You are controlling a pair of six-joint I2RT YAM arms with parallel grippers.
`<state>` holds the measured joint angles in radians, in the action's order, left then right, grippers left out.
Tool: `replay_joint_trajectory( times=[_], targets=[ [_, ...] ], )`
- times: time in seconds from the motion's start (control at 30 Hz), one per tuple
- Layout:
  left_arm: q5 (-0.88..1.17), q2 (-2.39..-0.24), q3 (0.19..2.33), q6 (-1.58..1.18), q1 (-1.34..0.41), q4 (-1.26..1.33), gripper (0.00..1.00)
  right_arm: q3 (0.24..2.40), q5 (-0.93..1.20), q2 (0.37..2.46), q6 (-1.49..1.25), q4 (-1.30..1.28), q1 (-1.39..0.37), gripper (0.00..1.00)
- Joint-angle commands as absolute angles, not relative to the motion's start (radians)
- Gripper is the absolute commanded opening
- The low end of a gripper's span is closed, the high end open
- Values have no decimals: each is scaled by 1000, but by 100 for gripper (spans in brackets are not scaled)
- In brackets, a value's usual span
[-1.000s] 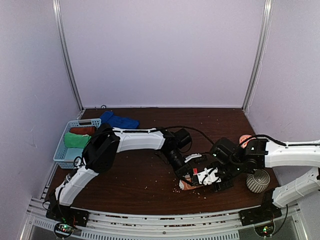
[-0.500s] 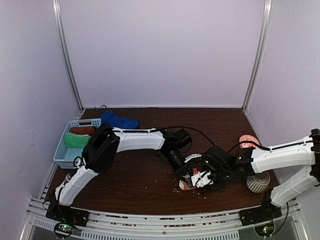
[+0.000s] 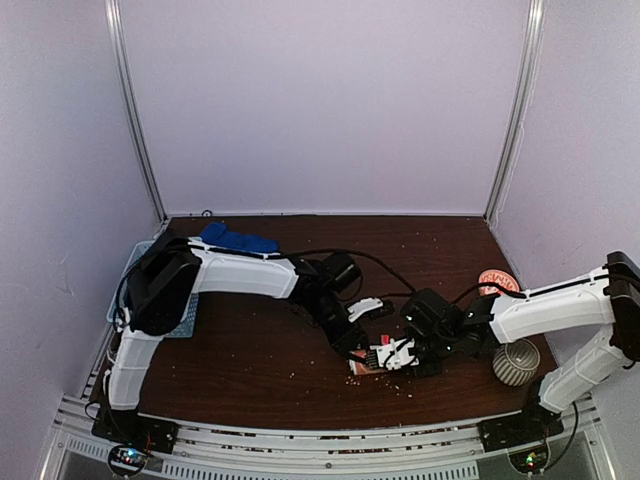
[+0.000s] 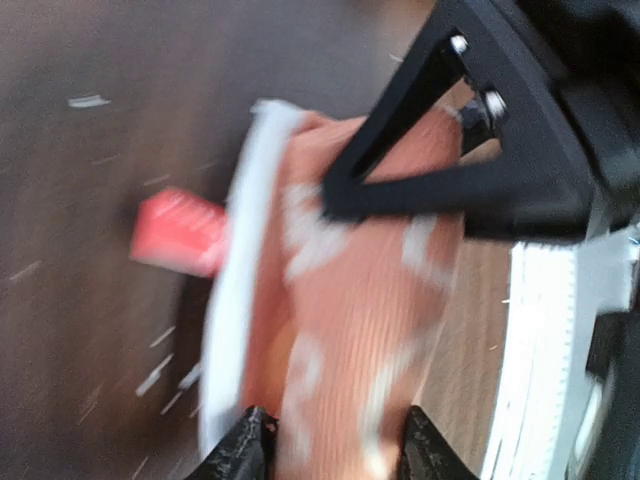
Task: Roll the towels
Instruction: Roll the towel at the center of the board.
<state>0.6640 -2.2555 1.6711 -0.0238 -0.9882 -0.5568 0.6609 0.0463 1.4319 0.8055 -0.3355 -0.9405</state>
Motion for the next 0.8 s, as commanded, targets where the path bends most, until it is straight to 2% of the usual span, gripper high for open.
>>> replay_joint_trajectory(
  times=[0.0, 0.27, 0.4, 0.47, 0.53, 0.57, 0.6, 0.67, 0.77],
  targets=[
    [395, -2080, 1510, -94, -924, -413, 44, 683, 208, 1491, 801, -514, -847, 16],
    [199, -1723, 1199, -100, -917, -119, 46, 918, 447, 1715, 827, -786, -688, 14],
    [-71, -1467, 997, 31, -1024, 99, 49, 1034, 504, 1834, 820, -906, -637, 13],
    [-145, -1385, 890, 98, -1075, 212, 69, 1079, 526, 1890, 819, -958, -621, 13],
    [-121, -1375, 865, 106, -1080, 244, 88, 1112, 545, 1931, 817, -992, -608, 13],
    [-98, -1393, 880, 103, -1080, 228, 90, 1129, 551, 1945, 813, -1001, -603, 13],
    [-57, -1417, 908, 105, -1080, 195, 90, 1142, 554, 1959, 808, -1007, -599, 13],
    [-1, -1474, 965, 123, -1109, 137, 80, 1166, 549, 1981, 797, -1016, -598, 13],
    [-54, -1545, 1017, 234, -1211, 108, 74, 1194, 546, 2007, 782, -1034, -593, 13]
  ],
)
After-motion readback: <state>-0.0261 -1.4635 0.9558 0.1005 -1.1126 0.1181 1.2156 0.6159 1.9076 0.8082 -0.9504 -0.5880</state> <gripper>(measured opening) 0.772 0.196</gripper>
